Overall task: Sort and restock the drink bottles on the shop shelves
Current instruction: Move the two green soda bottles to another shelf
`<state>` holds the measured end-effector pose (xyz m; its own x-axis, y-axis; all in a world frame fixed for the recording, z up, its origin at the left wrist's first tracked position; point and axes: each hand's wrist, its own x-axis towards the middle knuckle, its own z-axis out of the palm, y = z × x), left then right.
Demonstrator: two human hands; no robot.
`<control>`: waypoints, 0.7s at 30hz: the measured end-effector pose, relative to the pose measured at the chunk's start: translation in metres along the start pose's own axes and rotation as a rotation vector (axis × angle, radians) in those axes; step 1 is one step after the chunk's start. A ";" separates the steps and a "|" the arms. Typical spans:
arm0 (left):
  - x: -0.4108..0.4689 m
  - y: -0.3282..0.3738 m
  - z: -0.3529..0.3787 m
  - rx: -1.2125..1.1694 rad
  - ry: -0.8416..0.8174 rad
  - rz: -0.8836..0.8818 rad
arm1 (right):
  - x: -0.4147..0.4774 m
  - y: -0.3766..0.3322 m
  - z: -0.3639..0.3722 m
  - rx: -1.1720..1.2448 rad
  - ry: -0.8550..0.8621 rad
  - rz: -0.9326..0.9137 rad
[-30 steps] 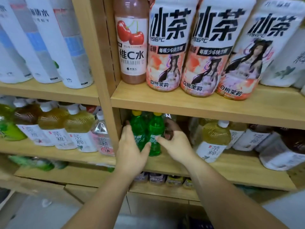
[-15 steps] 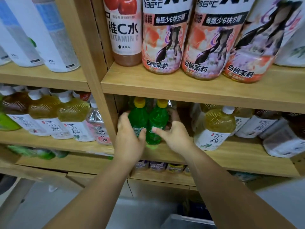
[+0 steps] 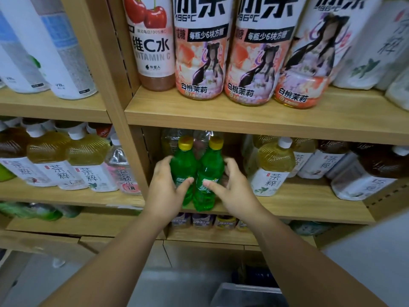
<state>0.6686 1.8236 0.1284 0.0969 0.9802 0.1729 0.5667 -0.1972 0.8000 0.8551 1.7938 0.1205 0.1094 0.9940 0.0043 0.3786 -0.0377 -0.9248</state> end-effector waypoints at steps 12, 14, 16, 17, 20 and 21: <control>-0.063 0.064 -0.036 -0.278 -0.099 0.155 | -0.083 -0.055 -0.068 0.052 -0.022 -0.138; -0.075 0.090 -0.048 -0.318 -0.078 0.195 | -0.096 -0.073 -0.086 0.043 0.007 -0.192; -0.084 0.119 -0.059 -0.311 -0.043 0.244 | -0.108 -0.095 -0.105 0.030 0.053 -0.268; -0.086 0.135 -0.063 -0.304 -0.019 0.271 | -0.113 -0.106 -0.116 0.029 0.068 -0.308; -0.089 0.188 -0.075 -0.322 0.071 0.348 | -0.127 -0.143 -0.151 0.028 0.141 -0.410; -0.091 0.207 -0.079 -0.326 0.096 0.390 | -0.132 -0.157 -0.165 0.026 0.167 -0.447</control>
<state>0.7126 1.6919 0.3240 0.1658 0.8294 0.5336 0.2172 -0.5585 0.8006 0.9327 1.6520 0.3278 0.0881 0.8820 0.4629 0.3992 0.3945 -0.8277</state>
